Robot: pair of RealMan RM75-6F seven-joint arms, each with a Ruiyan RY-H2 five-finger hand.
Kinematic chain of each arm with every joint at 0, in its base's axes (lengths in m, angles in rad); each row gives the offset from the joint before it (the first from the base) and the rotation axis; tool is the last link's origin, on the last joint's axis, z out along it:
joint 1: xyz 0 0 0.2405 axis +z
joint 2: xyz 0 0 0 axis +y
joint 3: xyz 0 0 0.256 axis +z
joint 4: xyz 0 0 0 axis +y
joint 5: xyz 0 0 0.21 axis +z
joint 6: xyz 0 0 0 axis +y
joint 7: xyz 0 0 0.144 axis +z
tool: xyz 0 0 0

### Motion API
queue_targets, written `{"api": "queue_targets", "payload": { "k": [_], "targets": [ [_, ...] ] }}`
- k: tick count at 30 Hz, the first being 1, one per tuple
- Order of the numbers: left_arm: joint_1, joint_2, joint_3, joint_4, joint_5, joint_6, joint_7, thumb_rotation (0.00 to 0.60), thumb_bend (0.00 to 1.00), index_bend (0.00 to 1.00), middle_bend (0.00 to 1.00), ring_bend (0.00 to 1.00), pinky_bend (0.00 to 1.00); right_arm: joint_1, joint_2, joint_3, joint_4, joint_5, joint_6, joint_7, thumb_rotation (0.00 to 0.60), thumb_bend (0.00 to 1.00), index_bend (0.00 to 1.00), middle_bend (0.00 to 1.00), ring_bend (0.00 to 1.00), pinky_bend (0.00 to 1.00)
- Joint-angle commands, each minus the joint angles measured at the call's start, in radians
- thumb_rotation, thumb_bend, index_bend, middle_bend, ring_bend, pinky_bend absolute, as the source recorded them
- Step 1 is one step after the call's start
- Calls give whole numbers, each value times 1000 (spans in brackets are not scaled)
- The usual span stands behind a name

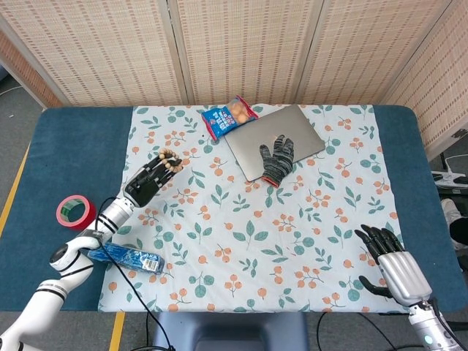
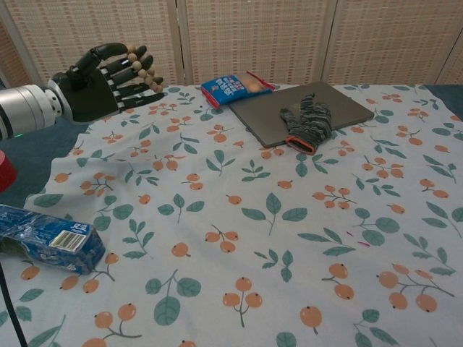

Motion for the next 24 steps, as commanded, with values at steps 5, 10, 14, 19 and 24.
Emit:
{"api": "queue_targets", "payload": {
  "k": [5,10,14,19,24],
  "targets": [
    [20,-34,-39,33,-5,-67,14,600,413,410,484,86,36,-1,2,-1,-1,-3,2,5,600,208,0,0,0,0],
    [6,-34,-38,51,16,-36,22,600,405,459,504,108,26,-2,4,-2,-2,-6,6,8,600,208,0,0,0,0],
    [-8,-19,-9,39,65,27,39,579,392,572,533,112,10,0,2,-3,-1,-6,3,6,600,208,0,0,0,0],
    [-10,-9,16,18,105,103,32,447,370,627,563,125,0,0,2,-3,-2,-5,1,3,600,208,0,0,0,0],
    [-7,-2,45,-18,160,170,49,410,323,632,543,120,0,1,2,-5,-3,-3,-4,-1,600,208,0,0,0,0]
  ]
}}
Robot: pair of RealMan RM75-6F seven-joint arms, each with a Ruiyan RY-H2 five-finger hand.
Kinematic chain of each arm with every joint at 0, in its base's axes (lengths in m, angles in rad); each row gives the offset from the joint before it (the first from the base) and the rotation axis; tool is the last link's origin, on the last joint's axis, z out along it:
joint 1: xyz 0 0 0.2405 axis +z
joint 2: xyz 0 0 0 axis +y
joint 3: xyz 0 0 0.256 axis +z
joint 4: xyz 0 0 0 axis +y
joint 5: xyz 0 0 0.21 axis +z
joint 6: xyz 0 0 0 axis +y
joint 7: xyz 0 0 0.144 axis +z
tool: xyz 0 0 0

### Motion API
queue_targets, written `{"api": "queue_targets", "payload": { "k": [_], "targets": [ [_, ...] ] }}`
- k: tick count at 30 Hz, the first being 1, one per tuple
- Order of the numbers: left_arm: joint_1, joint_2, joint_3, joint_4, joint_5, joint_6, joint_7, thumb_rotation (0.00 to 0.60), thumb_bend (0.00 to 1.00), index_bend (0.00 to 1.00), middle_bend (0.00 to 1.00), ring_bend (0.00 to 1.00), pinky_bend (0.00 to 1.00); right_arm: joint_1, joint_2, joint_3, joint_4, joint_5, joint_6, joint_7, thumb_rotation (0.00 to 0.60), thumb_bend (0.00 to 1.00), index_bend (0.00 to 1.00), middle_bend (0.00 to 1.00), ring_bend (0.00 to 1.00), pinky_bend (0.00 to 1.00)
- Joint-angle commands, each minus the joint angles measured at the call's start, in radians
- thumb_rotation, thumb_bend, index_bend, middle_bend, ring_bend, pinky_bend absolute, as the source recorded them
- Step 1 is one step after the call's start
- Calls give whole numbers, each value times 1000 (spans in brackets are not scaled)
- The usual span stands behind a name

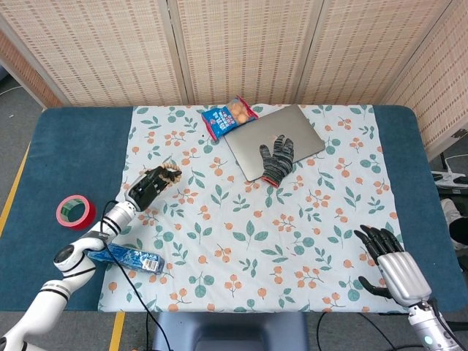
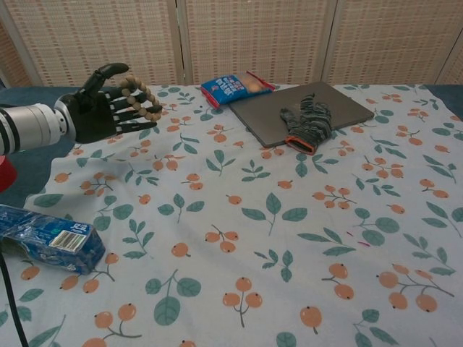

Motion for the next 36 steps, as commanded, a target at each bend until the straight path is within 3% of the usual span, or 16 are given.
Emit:
{"api": "queue_targets", "payload": {
  "k": [1,6,14,21,25,33,36],
  "targets": [
    [2,6,20,-26,35,28,16,409,316,632,541,120,0,1,0,-1,-1,0,-2,-2,600,208,0,0,0,0],
    [0,19,60,-45,90,50,24,398,339,637,530,118,0,1,1,-1,-3,1,-3,-3,600,208,0,0,0,0],
    [-7,23,91,-56,140,77,39,383,524,658,528,116,0,1,2,-2,-3,0,-2,-1,600,208,0,0,0,0],
    [-10,24,103,-73,169,102,32,386,507,671,528,116,0,-1,6,-3,-4,-5,3,5,600,208,0,0,0,0],
    [-9,26,108,-81,177,105,18,387,557,677,528,117,0,-1,8,-3,-4,-7,5,8,600,208,0,0,0,0],
    [-6,28,109,-94,190,98,7,389,958,652,524,116,0,-2,11,-3,-4,-10,9,13,600,208,0,0,0,0],
    [-6,27,109,-95,192,93,3,398,1000,645,522,115,0,-3,12,-3,-3,-11,11,15,600,208,0,0,0,0]
  ]
}}
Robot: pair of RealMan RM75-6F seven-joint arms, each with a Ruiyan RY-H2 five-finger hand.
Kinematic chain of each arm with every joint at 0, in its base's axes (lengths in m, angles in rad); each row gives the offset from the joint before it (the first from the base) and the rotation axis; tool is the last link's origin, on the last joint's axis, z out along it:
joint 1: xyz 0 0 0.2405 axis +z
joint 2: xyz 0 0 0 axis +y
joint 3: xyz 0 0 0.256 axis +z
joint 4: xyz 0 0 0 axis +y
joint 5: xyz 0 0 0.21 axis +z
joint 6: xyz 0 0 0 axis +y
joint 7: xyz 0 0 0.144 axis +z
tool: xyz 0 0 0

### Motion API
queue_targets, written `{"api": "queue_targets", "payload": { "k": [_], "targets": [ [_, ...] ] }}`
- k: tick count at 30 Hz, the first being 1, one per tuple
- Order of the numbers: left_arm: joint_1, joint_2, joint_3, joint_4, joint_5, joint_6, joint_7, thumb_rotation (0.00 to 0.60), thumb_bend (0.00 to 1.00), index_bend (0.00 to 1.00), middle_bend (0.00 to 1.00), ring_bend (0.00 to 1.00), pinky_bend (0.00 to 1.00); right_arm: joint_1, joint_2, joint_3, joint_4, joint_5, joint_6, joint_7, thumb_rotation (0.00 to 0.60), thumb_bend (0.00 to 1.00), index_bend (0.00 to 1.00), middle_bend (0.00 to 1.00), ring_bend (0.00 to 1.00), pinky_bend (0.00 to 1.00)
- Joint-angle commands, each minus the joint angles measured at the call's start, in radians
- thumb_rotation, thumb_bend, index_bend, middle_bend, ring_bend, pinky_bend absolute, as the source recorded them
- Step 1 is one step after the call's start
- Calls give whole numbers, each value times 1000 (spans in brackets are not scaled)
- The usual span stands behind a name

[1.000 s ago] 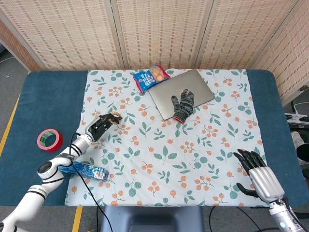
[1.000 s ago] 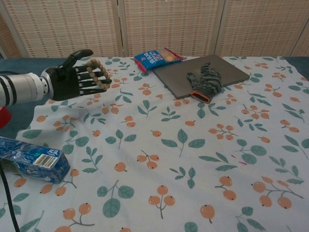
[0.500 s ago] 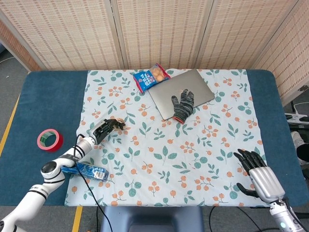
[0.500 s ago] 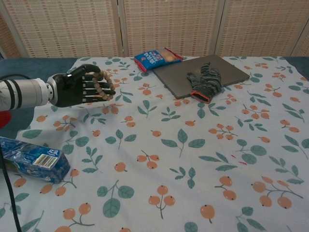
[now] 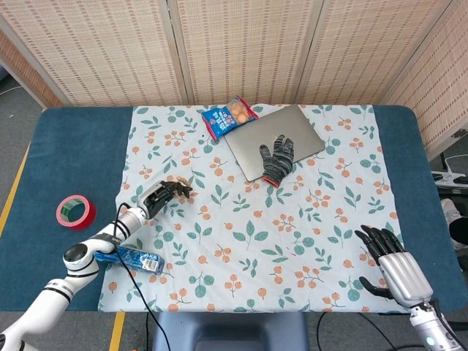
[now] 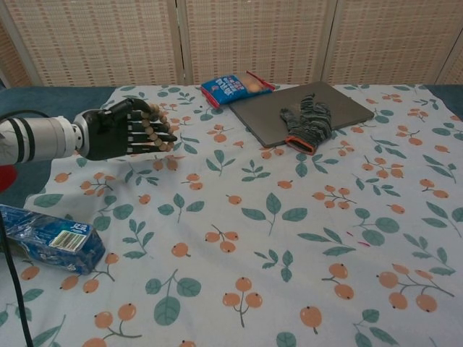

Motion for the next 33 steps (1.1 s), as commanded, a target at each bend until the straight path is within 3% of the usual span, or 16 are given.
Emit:
{"api": "queue_targets", "payload": {
  "k": [1,3,7,9,22,33],
  "targets": [
    [0,0,1,0,1,-5,-3,398,1000,645,522,115,0,-1,1,0,0,-1,1,2,600,208,0,0,0,0],
    [1,0,2,0,-1,-16,-9,416,1000,644,520,113,0,-1,2,0,0,-2,4,4,600,208,0,0,0,0],
    [-4,9,15,8,1,-47,-22,566,1000,618,511,104,0,-2,3,-1,1,-4,4,6,600,208,0,0,0,0],
    [-8,12,20,11,5,-57,-20,596,1000,602,497,101,0,-2,4,-1,1,-5,5,7,600,208,0,0,0,0],
    [-21,27,43,10,26,-75,18,600,1000,565,434,76,0,-1,6,-1,2,-6,5,11,600,208,0,0,0,0],
    [13,-4,-1,-48,69,10,153,600,1000,499,333,38,0,-2,8,0,1,-6,6,12,600,209,0,0,0,0]
  ]
}}
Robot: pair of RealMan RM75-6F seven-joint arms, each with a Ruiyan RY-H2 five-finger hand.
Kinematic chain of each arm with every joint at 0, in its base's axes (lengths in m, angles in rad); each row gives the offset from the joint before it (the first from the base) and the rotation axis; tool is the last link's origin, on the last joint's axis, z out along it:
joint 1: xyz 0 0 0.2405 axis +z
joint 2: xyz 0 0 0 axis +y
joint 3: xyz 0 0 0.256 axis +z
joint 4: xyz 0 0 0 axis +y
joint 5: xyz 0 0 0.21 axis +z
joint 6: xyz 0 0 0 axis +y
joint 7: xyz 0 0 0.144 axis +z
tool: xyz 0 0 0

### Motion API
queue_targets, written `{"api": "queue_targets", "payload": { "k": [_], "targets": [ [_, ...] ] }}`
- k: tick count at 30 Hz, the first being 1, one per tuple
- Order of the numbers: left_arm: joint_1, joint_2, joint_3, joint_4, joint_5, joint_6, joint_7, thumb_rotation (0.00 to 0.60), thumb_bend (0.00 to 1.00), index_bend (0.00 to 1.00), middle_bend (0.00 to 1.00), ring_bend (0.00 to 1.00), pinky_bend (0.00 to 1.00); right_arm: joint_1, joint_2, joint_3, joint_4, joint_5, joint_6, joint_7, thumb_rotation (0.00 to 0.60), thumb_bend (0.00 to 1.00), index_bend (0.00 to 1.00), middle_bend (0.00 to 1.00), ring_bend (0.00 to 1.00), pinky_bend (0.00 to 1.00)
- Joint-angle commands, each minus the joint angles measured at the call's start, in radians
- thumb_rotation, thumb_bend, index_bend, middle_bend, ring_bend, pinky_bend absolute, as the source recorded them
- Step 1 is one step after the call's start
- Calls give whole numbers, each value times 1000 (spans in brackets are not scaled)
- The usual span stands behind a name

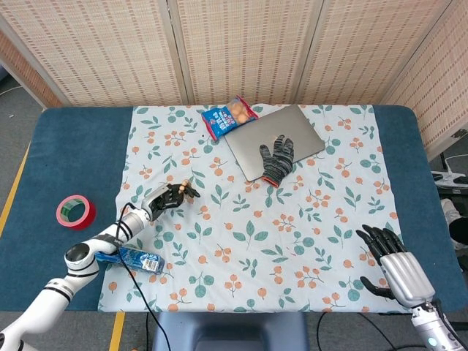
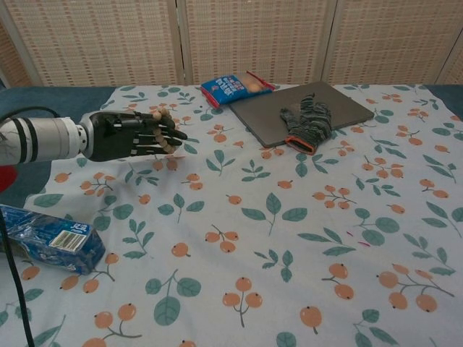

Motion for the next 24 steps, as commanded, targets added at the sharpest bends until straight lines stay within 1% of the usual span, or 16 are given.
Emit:
{"api": "queue_targets", "payload": {
  "k": [1,4,9,12,17,24],
  "targets": [
    [16,-15,-22,-23,24,25,54,600,1000,498,332,40,5,0,0,0,0,0,0,0,600,210,0,0,0,0],
    [27,-23,-32,-31,42,33,92,600,1000,494,331,51,45,0,0,0,0,0,1,1,600,213,0,0,0,0],
    [29,-21,-27,-29,55,30,105,600,1000,488,330,78,150,-1,1,1,0,1,2,1,600,215,0,0,0,0],
    [29,-19,-24,-30,62,29,109,600,1000,482,325,107,194,-1,1,2,0,2,3,1,600,222,0,0,0,0],
    [27,-15,-14,-43,99,65,145,600,1000,464,314,130,223,-1,1,2,1,2,3,1,600,226,0,0,0,0],
    [65,-29,5,-119,204,164,265,600,1000,460,308,139,233,-1,-3,2,1,3,0,-4,600,226,0,0,0,0]
  ]
}}
